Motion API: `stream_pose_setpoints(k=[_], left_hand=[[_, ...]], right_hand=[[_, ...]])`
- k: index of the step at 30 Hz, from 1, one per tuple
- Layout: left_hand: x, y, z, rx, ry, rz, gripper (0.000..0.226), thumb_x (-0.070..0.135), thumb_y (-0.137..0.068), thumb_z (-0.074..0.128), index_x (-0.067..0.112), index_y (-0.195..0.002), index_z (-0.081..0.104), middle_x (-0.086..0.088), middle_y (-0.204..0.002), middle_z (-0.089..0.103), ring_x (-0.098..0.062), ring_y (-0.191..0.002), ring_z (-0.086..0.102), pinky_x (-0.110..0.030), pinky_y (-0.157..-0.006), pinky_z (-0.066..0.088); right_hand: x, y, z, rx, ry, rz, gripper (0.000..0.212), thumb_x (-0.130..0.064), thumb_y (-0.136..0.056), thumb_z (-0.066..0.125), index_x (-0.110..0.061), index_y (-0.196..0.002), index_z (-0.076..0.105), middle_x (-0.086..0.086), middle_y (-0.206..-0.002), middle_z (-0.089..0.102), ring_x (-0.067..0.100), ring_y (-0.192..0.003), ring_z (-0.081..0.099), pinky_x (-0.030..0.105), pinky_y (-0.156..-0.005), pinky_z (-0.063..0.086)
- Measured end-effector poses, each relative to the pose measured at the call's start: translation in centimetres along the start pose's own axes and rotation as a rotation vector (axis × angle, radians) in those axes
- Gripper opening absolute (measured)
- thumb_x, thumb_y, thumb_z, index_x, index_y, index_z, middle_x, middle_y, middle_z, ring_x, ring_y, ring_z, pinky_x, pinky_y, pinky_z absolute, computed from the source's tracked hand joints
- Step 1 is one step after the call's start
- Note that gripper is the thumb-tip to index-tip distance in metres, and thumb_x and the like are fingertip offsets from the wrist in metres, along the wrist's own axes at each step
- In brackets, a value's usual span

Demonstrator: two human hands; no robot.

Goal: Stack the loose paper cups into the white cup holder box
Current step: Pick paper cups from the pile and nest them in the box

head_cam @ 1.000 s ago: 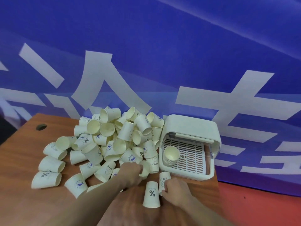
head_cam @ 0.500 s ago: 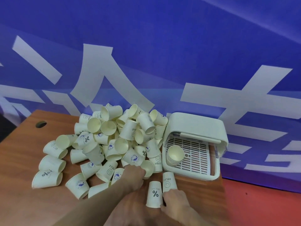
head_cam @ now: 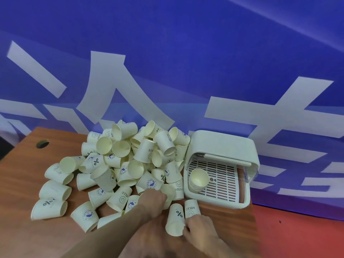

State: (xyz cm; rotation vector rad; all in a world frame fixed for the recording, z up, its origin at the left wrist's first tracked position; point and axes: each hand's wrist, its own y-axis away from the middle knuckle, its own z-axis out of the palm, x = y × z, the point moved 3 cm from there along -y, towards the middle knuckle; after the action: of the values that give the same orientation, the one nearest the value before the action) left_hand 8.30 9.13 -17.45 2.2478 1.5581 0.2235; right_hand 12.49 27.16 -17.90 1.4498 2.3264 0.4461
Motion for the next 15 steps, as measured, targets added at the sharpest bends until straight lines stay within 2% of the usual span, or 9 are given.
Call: stream_pose_setpoints(k=[4,7,11,15], left_hand=[[0.2,0.2,-0.4,0.049,0.005,0.003,0.02,0.016,-0.096,0.044,0.011,-0.107,0.06,-0.013,-0.102,0.066,-0.034,-0.09,0.064,-0.035,-0.065,0.034],[0.4,0.5,-0.7,0.095,0.04,-0.005,0.021,0.019,-0.097,0.042,0.012,-0.108,0.059,-0.014,-0.103,0.066,-0.035,-0.091,0.063,-0.036,-0.067,0.035],[0.6,1.2,-1.3,0.149,0.104,-0.005,0.028,0.027,-0.099,0.038,0.012,-0.106,0.061,-0.015,-0.103,0.066,-0.036,-0.094,0.062,-0.036,-0.073,0.041],[0.7,2.0,-2.4,0.232,0.129,-0.008,0.03,0.031,-0.097,0.039,0.014,-0.105,0.063,-0.013,-0.103,0.068,-0.034,-0.095,0.063,-0.035,-0.075,0.043]], right_hand=[[0.4,0.5,-1.4,0.06,-0.073,0.028,0.021,-0.038,-0.087,0.04,-0.022,-0.077,0.05,0.008,-0.093,0.068,0.032,-0.089,0.063,0.034,-0.066,0.033],[1.1,0.7,-2.0,0.105,-0.108,0.077,0.025,-0.039,-0.084,0.04,-0.02,-0.078,0.055,0.008,-0.089,0.066,0.031,-0.087,0.063,0.033,-0.065,0.034],[2.2,1.3,-2.8,0.158,-0.173,0.159,0.025,-0.04,-0.08,0.042,-0.018,-0.068,0.044,0.0,-0.073,0.051,0.025,-0.069,0.05,0.032,-0.061,0.037],[3.8,2.2,-3.5,0.246,-0.283,0.23,0.027,-0.04,-0.077,0.047,-0.015,-0.071,0.057,0.0,-0.068,0.062,0.02,-0.068,0.06,0.033,-0.062,0.046]])
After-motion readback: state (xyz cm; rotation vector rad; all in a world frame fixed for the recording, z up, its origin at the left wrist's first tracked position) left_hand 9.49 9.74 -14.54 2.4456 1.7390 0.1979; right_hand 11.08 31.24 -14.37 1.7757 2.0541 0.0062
